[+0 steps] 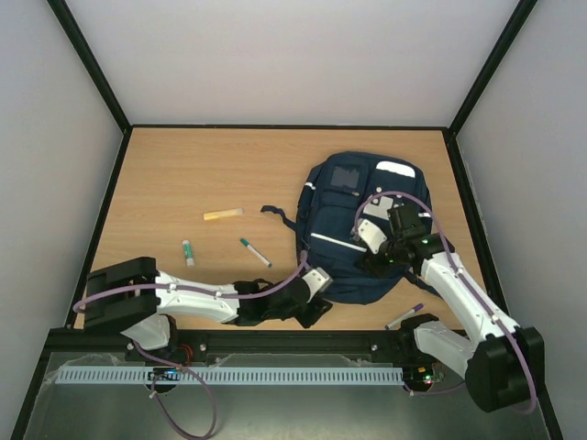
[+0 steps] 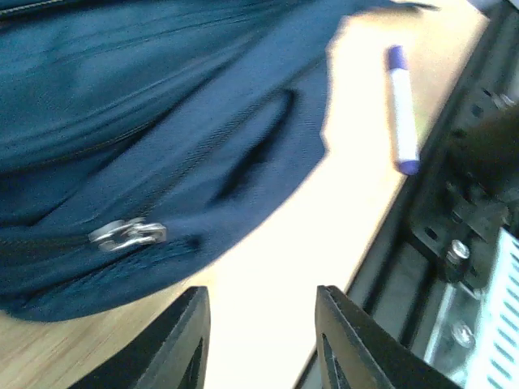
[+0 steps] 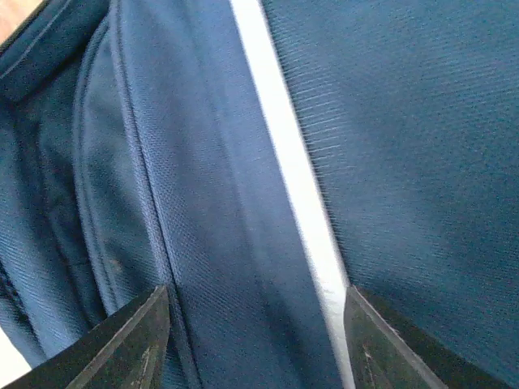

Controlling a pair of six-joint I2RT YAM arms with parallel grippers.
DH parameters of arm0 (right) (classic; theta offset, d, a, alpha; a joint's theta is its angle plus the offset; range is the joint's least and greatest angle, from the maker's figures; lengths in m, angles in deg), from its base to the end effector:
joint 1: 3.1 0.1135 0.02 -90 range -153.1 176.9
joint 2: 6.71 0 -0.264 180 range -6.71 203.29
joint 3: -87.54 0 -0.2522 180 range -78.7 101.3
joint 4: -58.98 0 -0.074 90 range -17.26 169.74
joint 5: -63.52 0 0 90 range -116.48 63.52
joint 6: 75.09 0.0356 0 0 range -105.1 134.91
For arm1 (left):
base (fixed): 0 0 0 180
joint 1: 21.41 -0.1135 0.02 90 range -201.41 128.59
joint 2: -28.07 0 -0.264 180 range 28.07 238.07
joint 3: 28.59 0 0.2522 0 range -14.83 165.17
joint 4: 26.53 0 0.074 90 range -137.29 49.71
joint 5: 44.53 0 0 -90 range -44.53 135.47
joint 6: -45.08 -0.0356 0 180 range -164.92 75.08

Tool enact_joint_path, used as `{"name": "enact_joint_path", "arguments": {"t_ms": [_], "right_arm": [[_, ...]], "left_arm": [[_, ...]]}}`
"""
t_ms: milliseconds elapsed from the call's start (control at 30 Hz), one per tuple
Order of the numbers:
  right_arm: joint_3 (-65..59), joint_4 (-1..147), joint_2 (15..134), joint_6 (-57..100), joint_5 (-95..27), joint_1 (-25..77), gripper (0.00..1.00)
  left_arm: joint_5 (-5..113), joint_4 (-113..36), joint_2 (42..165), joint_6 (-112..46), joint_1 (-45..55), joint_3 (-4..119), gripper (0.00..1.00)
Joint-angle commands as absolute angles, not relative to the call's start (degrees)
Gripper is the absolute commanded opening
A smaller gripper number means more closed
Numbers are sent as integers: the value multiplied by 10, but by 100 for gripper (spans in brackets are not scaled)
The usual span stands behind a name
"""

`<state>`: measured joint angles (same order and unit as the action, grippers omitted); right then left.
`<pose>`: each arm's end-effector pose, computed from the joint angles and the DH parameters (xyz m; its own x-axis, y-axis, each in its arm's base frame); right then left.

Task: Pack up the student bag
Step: Zip the student bag at the center of the board.

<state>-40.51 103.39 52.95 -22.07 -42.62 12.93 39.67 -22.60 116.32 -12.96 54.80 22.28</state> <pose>0.1924 0.0656 0.2221 -0.3478 -0.7011 -0.6225 -0.7993 0.5688 -0.1941 0.0759 -0.2940 0.1640 -0.6123 0.2853 -0.7374 0.7331 0.5540 -0.3944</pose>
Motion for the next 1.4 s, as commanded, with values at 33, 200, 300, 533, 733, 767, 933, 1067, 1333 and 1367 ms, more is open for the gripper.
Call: {"name": "enact_joint_path", "arguments": {"t_ms": [33, 200, 300, 533, 733, 767, 933, 1067, 1333, 1367], "right_arm": [[-369, 1077, 478, -182, -349, 71, 67], [-365, 1068, 487, -166, -312, -16, 83], [-354, 1057, 520, -155, -327, -79, 87], [-304, 1071, 646, -133, -386, -155, 100], [-277, 1044, 745, -112, -407, -155, 99], [-268, 1046, 766, -110, -412, -155, 98], [-224, 1037, 845, -104, -430, -141, 92], [-186, 1033, 897, -92, -428, -105, 87], [-92, 1015, 976, -61, -425, -46, 84], [-81, 1015, 983, -58, -430, -43, 84]], "left_arm": [[387, -299, 1084, -172, 566, 243, 54], [344, -382, 1001, -174, 504, 241, 74], [353, -413, 1000, -140, 416, 252, 78], [410, -405, 1113, -83, 276, 329, 79], [467, -333, 1216, -62, 247, 341, 75], [475, -322, 1228, -58, 247, 338, 74], [526, -258, 1265, -38, 263, 316, 61], [524, -236, 1268, -41, 305, 309, 51], [455, -272, 1237, -22, 423, 291, 43], [450, -276, 1233, -18, 434, 287, 43]]}}
